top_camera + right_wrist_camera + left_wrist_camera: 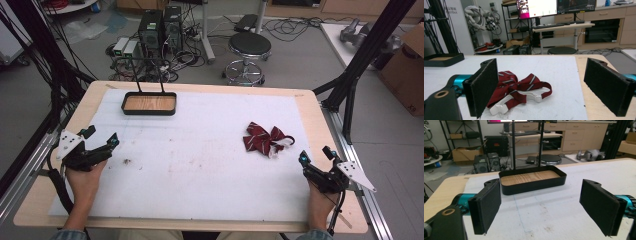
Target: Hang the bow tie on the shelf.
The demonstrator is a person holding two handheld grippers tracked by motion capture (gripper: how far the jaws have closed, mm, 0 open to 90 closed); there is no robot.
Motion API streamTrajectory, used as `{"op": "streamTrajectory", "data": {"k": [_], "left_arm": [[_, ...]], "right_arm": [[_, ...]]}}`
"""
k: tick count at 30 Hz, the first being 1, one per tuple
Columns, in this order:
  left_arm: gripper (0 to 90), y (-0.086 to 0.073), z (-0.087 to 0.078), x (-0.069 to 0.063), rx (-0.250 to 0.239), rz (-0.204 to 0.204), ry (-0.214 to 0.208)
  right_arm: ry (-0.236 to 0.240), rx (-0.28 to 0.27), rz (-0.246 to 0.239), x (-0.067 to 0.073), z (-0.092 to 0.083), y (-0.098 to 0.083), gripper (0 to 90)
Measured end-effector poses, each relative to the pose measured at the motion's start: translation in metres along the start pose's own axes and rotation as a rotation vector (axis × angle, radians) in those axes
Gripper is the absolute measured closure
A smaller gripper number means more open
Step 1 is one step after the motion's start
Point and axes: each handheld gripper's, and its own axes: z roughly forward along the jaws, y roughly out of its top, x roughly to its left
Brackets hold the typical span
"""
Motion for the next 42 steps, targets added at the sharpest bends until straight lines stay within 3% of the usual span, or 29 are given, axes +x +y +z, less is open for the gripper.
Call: {"op": "streamTrajectory", "data": {"k": [42], "left_arm": [[17.8, -0.0024, 0.0051, -0.0074, 0.018, 0.016, -0.016]], "right_arm": [[0.001, 0.017, -0.006, 0.0022, 0.0038, 0.0016, 11.5]]}}
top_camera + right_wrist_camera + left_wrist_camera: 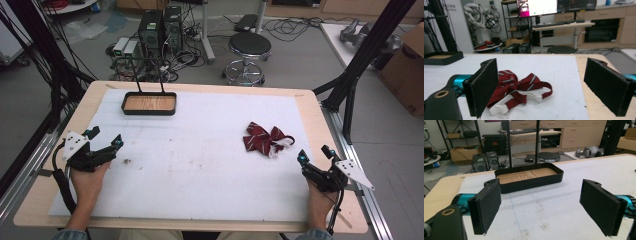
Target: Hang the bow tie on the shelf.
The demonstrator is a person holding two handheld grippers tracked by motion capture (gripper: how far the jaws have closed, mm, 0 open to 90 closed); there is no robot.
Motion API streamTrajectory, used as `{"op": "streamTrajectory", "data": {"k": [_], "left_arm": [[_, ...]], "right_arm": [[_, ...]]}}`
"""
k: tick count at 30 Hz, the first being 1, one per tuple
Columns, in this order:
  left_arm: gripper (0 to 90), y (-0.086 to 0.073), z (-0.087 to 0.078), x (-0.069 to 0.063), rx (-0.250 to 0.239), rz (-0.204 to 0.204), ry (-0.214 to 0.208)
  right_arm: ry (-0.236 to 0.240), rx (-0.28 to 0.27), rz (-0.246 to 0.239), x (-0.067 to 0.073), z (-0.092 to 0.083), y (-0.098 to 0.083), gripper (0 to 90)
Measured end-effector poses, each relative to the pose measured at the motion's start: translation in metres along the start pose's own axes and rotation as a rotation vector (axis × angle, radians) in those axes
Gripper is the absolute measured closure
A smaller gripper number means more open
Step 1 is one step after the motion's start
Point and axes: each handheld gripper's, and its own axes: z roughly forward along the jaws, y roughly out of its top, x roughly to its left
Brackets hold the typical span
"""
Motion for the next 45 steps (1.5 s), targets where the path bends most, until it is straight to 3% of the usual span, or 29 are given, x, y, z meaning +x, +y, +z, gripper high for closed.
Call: {"op": "streamTrajectory", "data": {"k": [2, 10, 14, 17, 22, 27, 29, 33, 36, 45], "left_arm": [[17.8, 0.000, 0.000, 0.001, 0.000, -0.003, 0.000], [18.0, 0.000, 0.004, -0.001, 0.000, 0.001, -0.013], [18.1, 0.000, 0.006, -0.001, 0.002, -0.006, -0.016], [18.2, 0.000, 0.007, 0.000, -0.001, -0.008, -0.020], [18.2, 0.000, 0.007, 0.001, -0.002, -0.008, -0.023], [18.2, 0.000, 0.008, 0.002, -0.001, -0.009, -0.024], [18.4, 0.000, 0.009, 0.001, -0.001, -0.005, -0.027], [18.5, 0.000, 0.009, 0.001, -0.005, -0.009, -0.029], [18.5, 0.000, 0.009, 0.002, -0.007, -0.014, -0.030], [18.6, -0.001, 0.010, 0.003, -0.001, -0.015, -0.037]], "right_arm": [[0.016, 0.023, 0.017, 0.002, 0.005, 0.001, 11.5], [0.025, 0.082, -0.019, 0.025, 0.034, 0.011, 16.3], [0.063, 0.168, -0.002, 0.030, 0.057, 0.013, 17.0], [0.061, 0.227, 0.005, 0.034, 0.071, 0.012, 22.2], [0.021, 0.284, -0.032, 0.036, 0.089, 0.004, 32.9], [-0.001, 0.330, 0.030, 0.031, 0.099, -0.002, 33.8], [-0.007, 0.358, 0.034, 0.033, 0.104, -0.001, 34.2], [-0.014, 0.364, 0.013, 0.040, 0.114, 0.002, 39.5], [-0.026, 0.438, -0.011, 0.044, 0.124, -0.002, 39.6], [-0.073, 0.552, -0.078, 0.056, 0.139, -0.008, 52.7]]}}
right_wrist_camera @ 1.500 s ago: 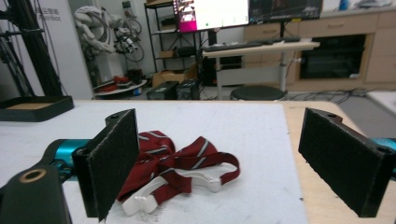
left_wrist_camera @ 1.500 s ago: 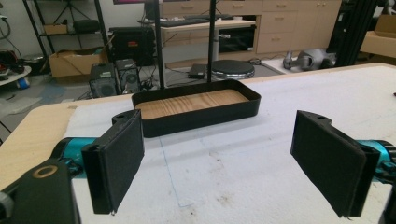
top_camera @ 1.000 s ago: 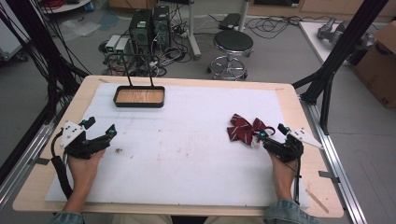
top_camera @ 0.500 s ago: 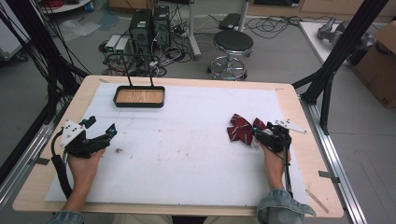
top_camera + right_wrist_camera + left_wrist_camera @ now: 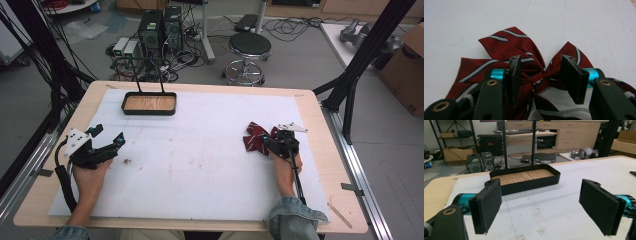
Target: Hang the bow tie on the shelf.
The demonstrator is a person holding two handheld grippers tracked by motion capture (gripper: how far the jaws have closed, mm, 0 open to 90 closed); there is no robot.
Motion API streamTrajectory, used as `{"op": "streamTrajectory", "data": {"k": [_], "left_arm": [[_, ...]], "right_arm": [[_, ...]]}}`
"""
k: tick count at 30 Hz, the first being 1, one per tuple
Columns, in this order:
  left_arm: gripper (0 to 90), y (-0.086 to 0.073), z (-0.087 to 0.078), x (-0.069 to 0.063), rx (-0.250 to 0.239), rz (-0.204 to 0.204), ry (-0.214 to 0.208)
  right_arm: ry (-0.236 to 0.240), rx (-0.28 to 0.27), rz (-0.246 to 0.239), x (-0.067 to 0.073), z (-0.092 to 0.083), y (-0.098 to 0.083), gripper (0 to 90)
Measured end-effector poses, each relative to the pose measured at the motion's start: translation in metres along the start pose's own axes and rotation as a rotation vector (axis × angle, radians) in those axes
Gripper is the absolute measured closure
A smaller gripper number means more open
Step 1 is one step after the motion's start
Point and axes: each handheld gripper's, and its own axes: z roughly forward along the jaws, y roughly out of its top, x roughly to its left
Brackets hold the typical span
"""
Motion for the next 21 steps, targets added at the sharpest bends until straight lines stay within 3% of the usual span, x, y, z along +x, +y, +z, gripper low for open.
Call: {"op": "streamTrajectory", "data": {"k": [10, 14, 18, 21], "left_arm": [[18.7, 0.000, 0.001, -0.001, 0.000, 0.004, -0.005], [18.7, 0.000, 0.001, -0.002, -0.001, 0.010, -0.005], [18.8, 0.000, -0.001, 0.000, -0.005, 0.007, -0.001], [18.8, 0.000, 0.000, -0.001, -0.004, 0.005, -0.002]], "right_arm": [[0.000, 0.063, -0.016, 0.001, 0.006, 0.002, 66.5], [0.017, 0.067, 0.048, -0.001, 0.006, 0.003, 72.0], [0.047, 0.038, 0.076, -0.003, 0.003, 0.004, 73.8], [0.067, -0.027, 0.059, 0.002, -0.005, 0.011, 74.1]]}}
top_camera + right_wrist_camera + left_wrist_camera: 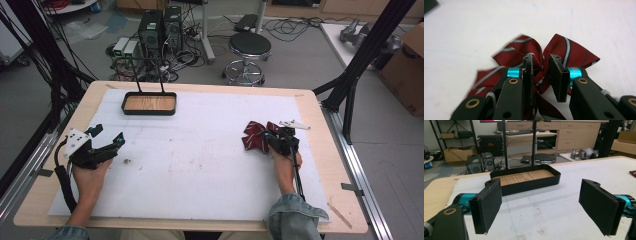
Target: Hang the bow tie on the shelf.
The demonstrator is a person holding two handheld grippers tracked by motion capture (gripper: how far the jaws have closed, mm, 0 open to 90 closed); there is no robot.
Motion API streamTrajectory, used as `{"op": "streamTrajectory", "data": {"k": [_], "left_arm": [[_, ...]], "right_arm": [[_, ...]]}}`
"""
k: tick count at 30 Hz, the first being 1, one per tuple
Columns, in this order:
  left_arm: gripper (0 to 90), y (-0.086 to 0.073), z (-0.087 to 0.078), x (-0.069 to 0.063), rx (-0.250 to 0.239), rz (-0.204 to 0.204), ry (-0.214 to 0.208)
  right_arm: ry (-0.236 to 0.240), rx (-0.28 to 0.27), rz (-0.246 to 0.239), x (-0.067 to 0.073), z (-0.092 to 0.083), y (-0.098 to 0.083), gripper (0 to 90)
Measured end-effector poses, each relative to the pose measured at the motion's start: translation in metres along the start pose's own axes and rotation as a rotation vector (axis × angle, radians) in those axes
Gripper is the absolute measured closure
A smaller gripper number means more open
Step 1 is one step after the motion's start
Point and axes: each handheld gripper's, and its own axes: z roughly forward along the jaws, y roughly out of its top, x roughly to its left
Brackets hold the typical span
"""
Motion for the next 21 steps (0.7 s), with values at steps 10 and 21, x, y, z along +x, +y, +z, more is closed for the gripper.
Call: {"op": "streamTrajectory", "data": {"k": [10, 21], "left_arm": [[18.9, 0.001, -0.001, 0.000, -0.007, 0.005, 0.002], [18.9, 0.001, -0.002, -0.001, -0.020, 0.004, 0.001]], "right_arm": [[0.095, -0.103, -0.060, 0.037, -0.012, 0.035, 74.1], [0.156, -0.182, -0.080, 0.078, -0.011, 0.078, 74.1]]}}
